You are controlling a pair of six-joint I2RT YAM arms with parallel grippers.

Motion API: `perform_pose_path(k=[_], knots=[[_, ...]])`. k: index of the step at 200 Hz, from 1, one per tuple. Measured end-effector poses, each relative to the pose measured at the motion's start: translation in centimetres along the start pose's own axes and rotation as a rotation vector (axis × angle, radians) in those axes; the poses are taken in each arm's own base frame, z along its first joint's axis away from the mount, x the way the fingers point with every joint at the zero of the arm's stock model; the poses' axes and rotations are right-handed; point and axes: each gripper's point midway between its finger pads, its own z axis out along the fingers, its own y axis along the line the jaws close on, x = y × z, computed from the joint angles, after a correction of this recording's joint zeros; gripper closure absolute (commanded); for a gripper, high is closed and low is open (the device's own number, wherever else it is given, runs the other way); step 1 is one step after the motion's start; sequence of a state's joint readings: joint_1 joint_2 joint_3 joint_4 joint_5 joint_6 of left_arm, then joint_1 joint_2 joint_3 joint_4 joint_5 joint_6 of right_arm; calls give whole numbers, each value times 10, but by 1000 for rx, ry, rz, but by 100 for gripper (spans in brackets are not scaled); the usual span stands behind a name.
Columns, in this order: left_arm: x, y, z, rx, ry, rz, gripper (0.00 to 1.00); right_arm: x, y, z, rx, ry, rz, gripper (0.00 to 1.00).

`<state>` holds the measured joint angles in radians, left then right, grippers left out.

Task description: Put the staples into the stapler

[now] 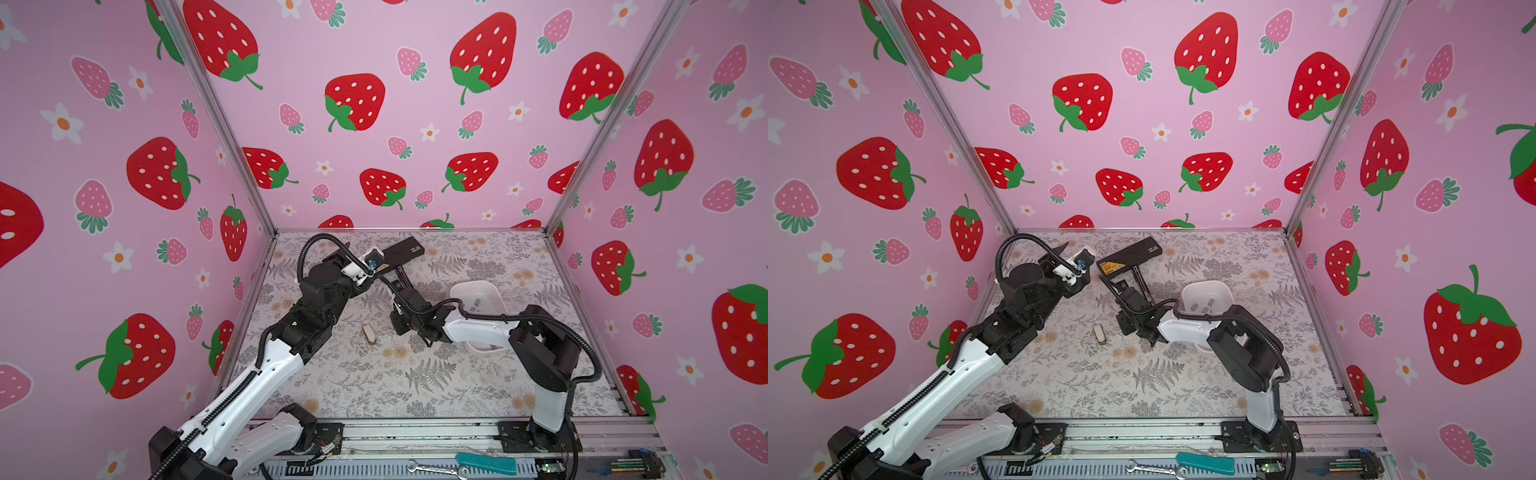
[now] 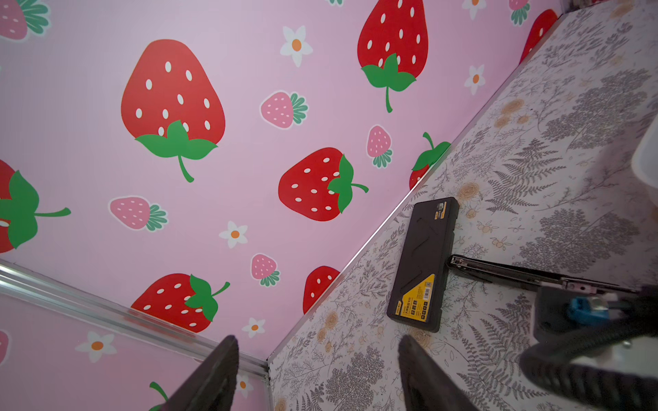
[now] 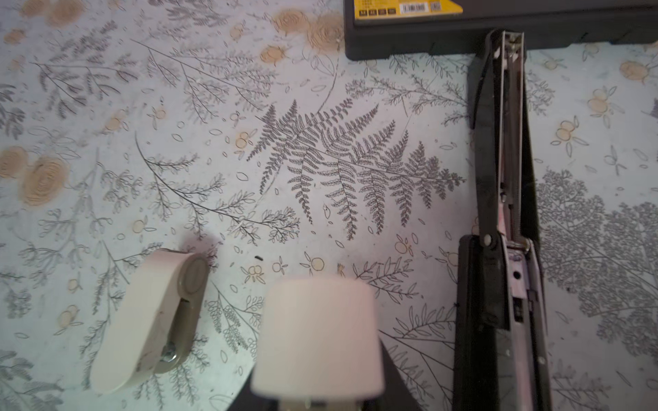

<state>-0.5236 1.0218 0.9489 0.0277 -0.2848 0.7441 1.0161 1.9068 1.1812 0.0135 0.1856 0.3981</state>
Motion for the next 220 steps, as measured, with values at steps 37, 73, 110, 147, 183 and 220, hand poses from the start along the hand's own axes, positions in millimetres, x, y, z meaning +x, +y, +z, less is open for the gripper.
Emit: perform_pose_path(k=[37, 73, 110, 147, 183, 220], knots=[[2, -1, 0, 7, 4, -11, 28, 9, -9, 11, 26, 59, 2, 99], [2, -2, 0, 16, 11, -7, 27, 17, -17, 20, 48, 107, 8, 97], [0, -3, 0, 34, 7, -4, 27, 26, -21, 26, 59, 137, 13, 89], [-1, -3, -1, 41, 2, 0, 27, 29, -23, 27, 67, 146, 26, 88], [-3, -2, -2, 41, 1, 7, 27, 31, -21, 25, 52, 135, 56, 88], [-2, -3, -3, 51, 2, 29, 27, 38, -24, 18, 50, 132, 86, 87]])
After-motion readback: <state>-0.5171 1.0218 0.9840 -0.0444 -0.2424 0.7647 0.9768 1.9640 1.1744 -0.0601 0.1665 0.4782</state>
